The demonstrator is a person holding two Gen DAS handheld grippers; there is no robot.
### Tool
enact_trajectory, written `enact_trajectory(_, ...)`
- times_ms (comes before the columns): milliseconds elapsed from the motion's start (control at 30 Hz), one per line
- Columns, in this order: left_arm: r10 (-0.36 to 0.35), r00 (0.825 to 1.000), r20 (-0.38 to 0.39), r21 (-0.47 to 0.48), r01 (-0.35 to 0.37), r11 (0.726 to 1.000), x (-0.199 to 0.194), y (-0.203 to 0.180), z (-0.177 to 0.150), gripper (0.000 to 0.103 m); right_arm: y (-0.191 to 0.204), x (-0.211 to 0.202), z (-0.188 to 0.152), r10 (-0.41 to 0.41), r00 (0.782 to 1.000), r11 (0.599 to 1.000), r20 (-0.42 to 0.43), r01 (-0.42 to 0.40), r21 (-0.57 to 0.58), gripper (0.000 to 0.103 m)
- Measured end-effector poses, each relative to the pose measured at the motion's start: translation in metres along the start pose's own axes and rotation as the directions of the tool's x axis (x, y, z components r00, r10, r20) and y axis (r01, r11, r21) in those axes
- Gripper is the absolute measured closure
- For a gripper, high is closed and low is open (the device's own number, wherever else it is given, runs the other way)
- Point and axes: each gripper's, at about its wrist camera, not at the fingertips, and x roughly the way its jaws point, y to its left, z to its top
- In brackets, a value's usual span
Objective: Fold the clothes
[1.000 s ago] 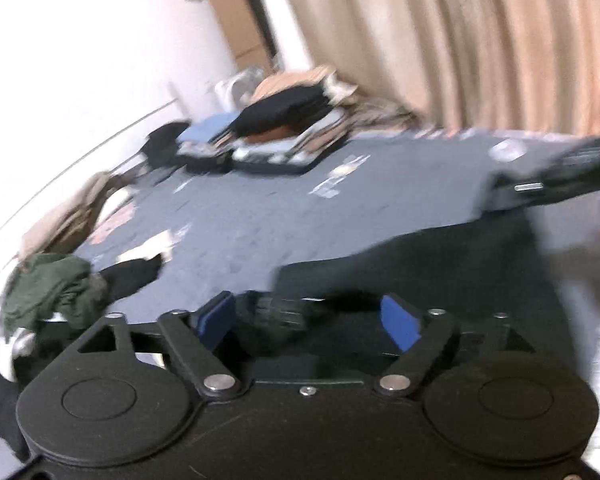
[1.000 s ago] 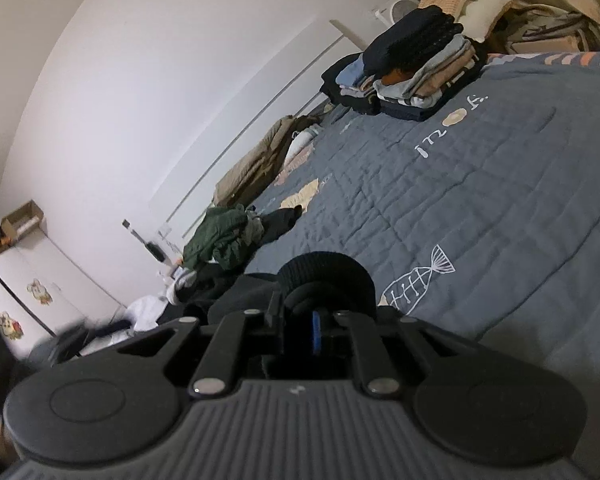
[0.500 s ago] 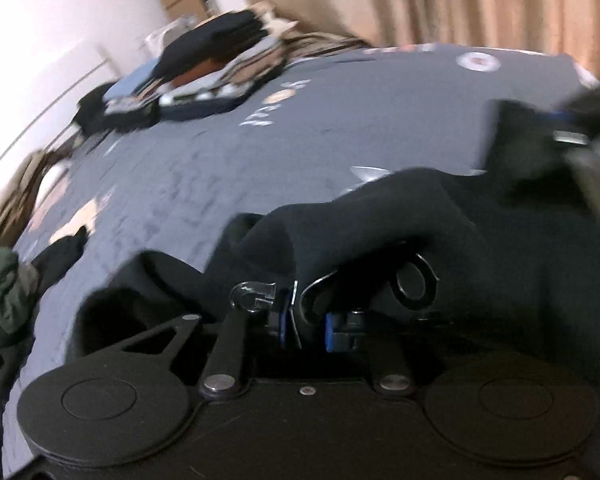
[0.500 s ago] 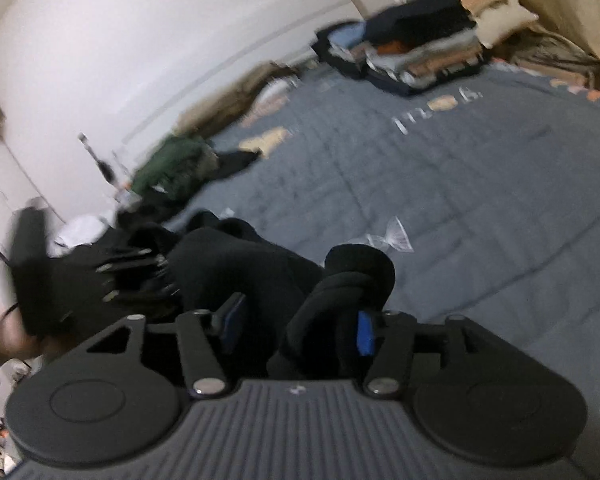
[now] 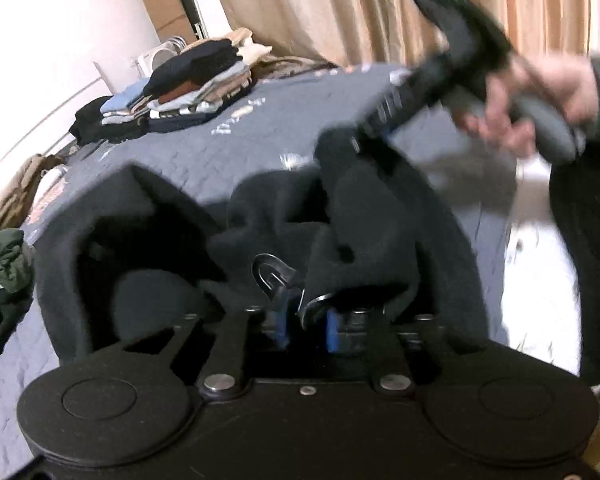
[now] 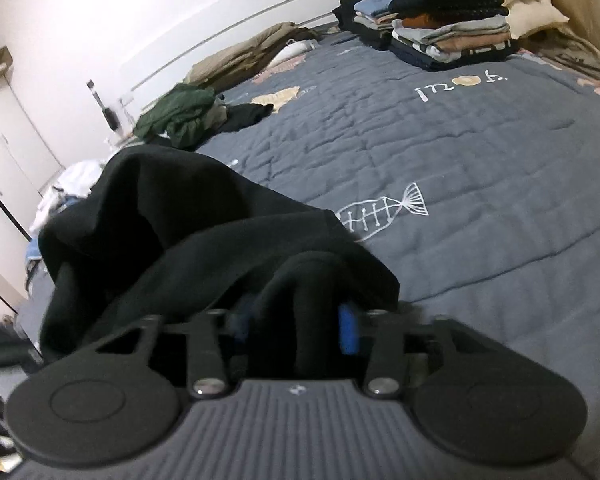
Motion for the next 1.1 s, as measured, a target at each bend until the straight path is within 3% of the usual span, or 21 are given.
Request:
enact_trajectory(33,0.0,0.999,0.033,-0.012,0.0,1.0,-0.005,0.005,0.009,0.053,-0.002,0.0,0.0,-0.006,1.0,1.0,-0.002,0.006,0.007,0.084)
enact_trajectory(100,0.005,0.995,0.095,-0.032,-0.002,0.999,-0.015,0.016,0.027,0.043,-0.005,0.0,0.0,-0.013,1.0,1.0,0.0,0.013,0.019,0.088)
enact_trajectory(233,0.041,0.99,0.139,-0.034,-0.036,0.999,-0.003,0.037,0.063,0.043,-0.005,0.001,0.0,-0.013,1.0,1.0,0.003,0.013,0.011,0.089)
enact_trajectory(400,0.012,0.999,-0.041,-0.008,-0.012,1.0,0.069,0.048,0.076,0.036,-0.006,0.001,0.001,-0.012,1.0,1.0,0.001,0.012,0.015,0.089)
enact_trajectory(567,-0.013,0.976,-0.219,0.013,0.016,1.0,0.141,0.058,0.088,0.031,-0.006,0.002,0.002,-0.008,1.0,1.0,-0.001,0.009,0.014,0.089)
enact_trajectory(600,-0.015,0.971,-0.238,0.007,0.017,1.0,0.148,0.062,0.088,0.037,-0.007,0.003,0.002,-0.006,1.0,1.0,-0.002,0.006,0.015,0.089)
enact_trajectory(633,-0.012,0.975,-0.222,-0.018,0.008,1.0,0.141,0.067,0.084,0.058,-0.009,0.003,0.002,-0.007,1.0,1.0,-0.003,0.007,0.017,0.091)
enact_trajectory(700,-0.004,0.982,-0.19,-0.068,-0.01,0.998,0.126,0.078,0.077,0.086,-0.011,0.003,0.003,-0.009,1.0,1.0,0.0,0.009,0.026,0.093)
enact_trajectory(800,0.012,0.99,-0.144,-0.144,-0.033,0.989,0.104,0.095,0.065,0.096,-0.013,-0.004,0.005,-0.01,0.999,0.999,0.053,0.007,0.051,0.094)
enact_trajectory(967,0.077,0.996,-0.046,-0.255,-0.086,0.963,0.053,0.12,0.052,0.099,-0.011,-0.031,0.015,0.022,0.979,0.994,0.204,-0.044,0.102,0.095)
enact_trajectory(1100,0.199,0.976,0.092,-0.308,-0.162,0.938,-0.022,0.127,0.065,0.099,0.008,-0.064,0.035,0.077,0.941,0.992,0.33,-0.105,0.066,0.095)
